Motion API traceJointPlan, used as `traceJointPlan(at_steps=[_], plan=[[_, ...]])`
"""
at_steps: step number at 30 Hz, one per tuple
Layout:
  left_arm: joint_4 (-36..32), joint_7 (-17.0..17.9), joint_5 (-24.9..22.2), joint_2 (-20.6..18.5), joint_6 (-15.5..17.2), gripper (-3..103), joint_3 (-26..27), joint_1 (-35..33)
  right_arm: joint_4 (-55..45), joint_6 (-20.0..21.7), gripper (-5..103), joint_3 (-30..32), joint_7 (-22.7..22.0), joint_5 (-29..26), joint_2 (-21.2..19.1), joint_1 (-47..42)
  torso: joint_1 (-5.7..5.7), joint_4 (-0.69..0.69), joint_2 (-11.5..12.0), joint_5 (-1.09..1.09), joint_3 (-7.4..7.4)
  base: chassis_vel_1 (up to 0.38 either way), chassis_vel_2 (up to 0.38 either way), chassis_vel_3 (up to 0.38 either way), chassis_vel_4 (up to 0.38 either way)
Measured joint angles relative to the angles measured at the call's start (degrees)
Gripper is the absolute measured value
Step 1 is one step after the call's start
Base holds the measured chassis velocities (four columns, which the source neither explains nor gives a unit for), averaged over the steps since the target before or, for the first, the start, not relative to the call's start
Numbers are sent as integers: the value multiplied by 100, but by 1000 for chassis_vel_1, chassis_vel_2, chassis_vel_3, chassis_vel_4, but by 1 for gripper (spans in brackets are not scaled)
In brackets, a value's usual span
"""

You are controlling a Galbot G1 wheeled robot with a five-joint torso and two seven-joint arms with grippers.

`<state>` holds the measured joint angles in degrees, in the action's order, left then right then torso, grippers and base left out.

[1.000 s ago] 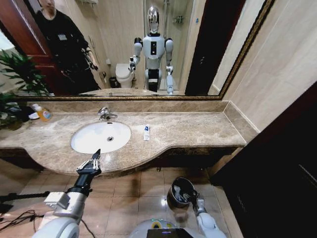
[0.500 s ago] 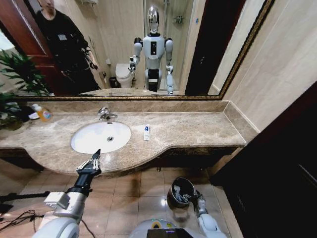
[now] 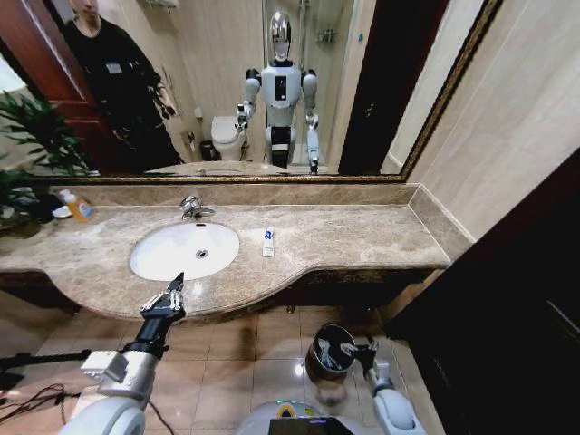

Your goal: Pick up the trash from the sink and place it in the trash bin.

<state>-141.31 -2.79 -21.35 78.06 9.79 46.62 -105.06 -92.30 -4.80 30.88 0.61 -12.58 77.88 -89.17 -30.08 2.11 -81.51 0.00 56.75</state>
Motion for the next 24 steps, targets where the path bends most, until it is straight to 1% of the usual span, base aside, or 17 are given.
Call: traceJointPlan(at_steps=[1,2,3,7,8,11,13,16,18,21,24], plan=[[0,0,0,0,0,0,0,0,-440,66,100,1,-110,-101,-34,-180,0,0,0,0,0,0,0,0,0],[0,0,0,0,0,0,0,0,-691,107,100,0,-173,-161,-58,-285,0,0,0,0,0,0,0,0,0],[0,0,0,0,0,0,0,0,-691,107,100,0,-173,-161,-58,-285,0,0,0,0,0,0,0,0,0],[0,0,0,0,0,0,0,0,-1945,294,100,5,-366,-316,-189,-768,0,0,0,-1,0,0,0,0,0],[0,0,0,0,0,0,0,0,-1945,294,100,5,-366,-316,-189,-768,0,0,0,-1,0,0,0,0,0],[0,0,0,0,0,0,0,0,-2527,443,100,38,-469,-316,-233,-843,1,-1,0,-1,0,0,0,0,0],[0,0,0,0,0,0,0,0,-2656,511,100,38,-515,-316,-244,-825,1,0,0,-1,0,0,0,0,0],[0,0,0,0,0,0,0,0,-2995,738,100,4,-595,-334,-291,-649,1,0,0,-1,0,0,0,0,0],[0,0,0,0,0,0,0,0,-3016,758,100,-4,-597,-337,-295,-628,0,0,0,-1,0,0,0,0,0],[0,0,0,0,0,0,0,0,-3202,1045,100,-120,-585,-401,-302,-280,0,0,0,0,0,0,0,0,0],[0,0,0,0,0,0,0,0,-3215,1165,100,-185,-537,-446,-296,-98,0,0,0,0,0,0,0,0,0]])
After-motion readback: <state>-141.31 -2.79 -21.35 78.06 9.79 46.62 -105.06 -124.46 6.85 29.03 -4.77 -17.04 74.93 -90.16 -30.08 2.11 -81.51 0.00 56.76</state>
